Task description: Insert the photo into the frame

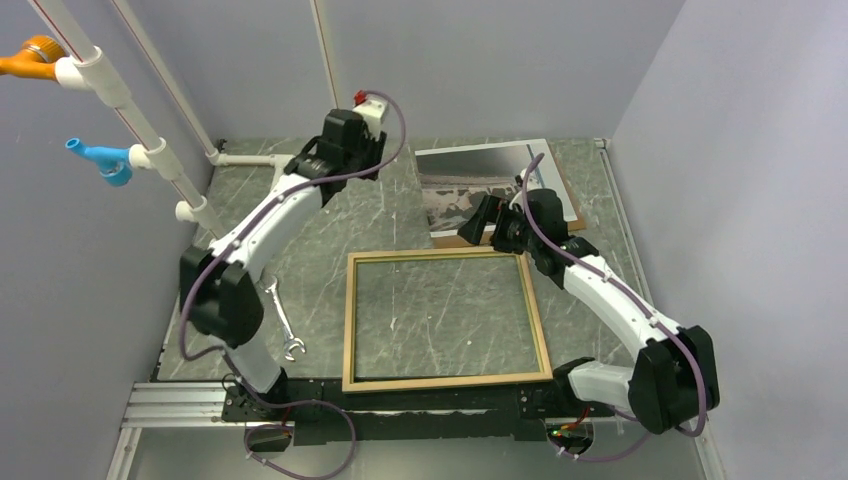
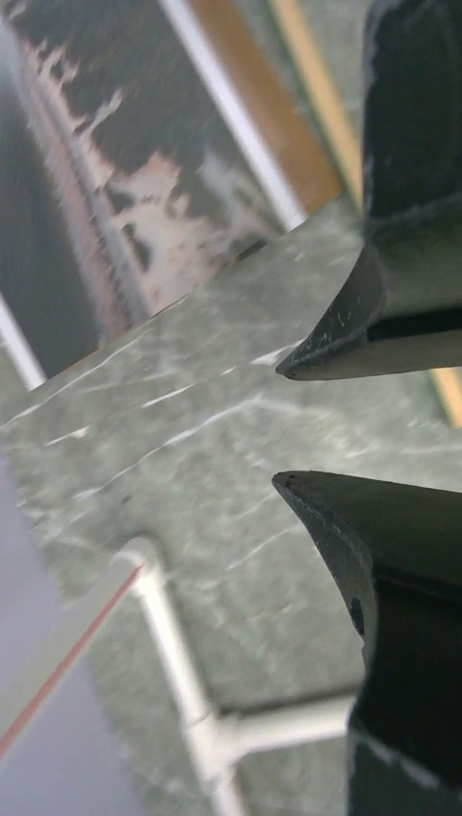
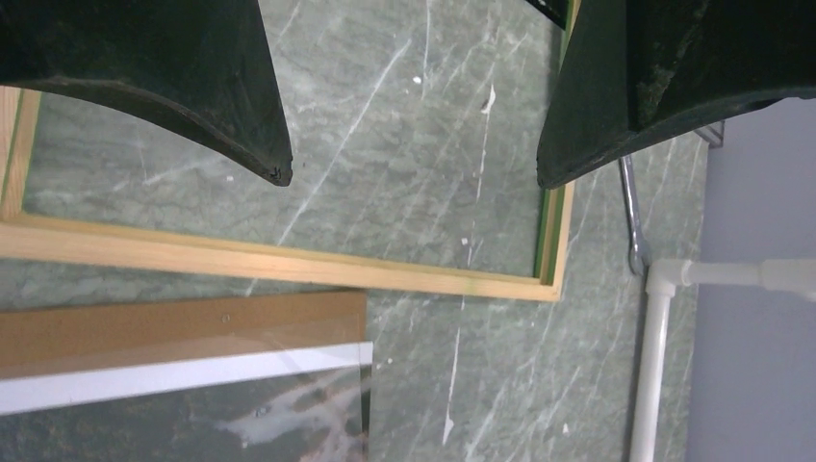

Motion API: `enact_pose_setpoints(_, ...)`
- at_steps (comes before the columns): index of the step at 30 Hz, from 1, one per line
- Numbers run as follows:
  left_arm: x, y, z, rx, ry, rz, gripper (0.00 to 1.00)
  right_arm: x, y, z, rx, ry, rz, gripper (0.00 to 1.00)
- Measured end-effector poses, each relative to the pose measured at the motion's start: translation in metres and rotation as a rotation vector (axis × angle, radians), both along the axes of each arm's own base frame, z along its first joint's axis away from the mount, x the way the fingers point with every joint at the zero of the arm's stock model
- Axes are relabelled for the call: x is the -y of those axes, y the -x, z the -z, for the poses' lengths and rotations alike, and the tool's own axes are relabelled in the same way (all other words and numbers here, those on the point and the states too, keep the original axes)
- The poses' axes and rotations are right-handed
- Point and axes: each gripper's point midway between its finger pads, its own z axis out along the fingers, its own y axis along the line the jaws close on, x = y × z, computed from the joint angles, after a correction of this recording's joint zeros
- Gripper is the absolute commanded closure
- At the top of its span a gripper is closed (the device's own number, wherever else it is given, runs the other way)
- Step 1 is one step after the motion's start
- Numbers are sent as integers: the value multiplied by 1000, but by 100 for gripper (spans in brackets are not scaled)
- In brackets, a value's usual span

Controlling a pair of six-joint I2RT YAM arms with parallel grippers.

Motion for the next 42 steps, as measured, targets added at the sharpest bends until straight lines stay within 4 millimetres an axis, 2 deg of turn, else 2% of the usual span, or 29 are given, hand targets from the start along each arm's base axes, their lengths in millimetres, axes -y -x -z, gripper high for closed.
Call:
enact_pose_setpoints(3,-2,33,5,-66,91,22,36,5,12,6,-17,8,2,0)
enact_pose_setpoints(5,-2,54,20,-144,160,41,32,8,18,13,-37,16,4,0)
enact_pose_setpoints(7,1,74,46,-248,213,53,28,11,25,21,-60,28,9,0)
enact_pose_setpoints(10,7,112,100,-447,257,57,23,17,35,34,-92,48,20,0)
enact_pose_setpoints(12,4,142,133,-576,243,25,22,21,43,43,-120,60,27,0)
enact_pose_setpoints(14,-4,165,155,-669,211,-20,23,24,47,50,-142,68,33,0)
enact_pose_setpoints(20,-30,206,190,-780,78,-167,24,29,56,67,-195,91,44,0)
enact_pose_setpoints(26,-63,262,231,-895,-21,-268,32,30,58,77,-231,103,48,0)
enact_pose_setpoints(28,-66,269,233,-905,-22,-278,38,31,58,80,-240,105,50,0)
enact_pose_setpoints(35,-60,265,233,-883,28,-279,69,32,51,75,-237,103,62,0)
enact_pose_setpoints(38,-57,262,233,-886,41,-287,79,35,48,73,-234,99,72,0)
enact_pose_setpoints(42,-51,255,232,-893,59,-309,83,39,46,73,-236,95,92,0)
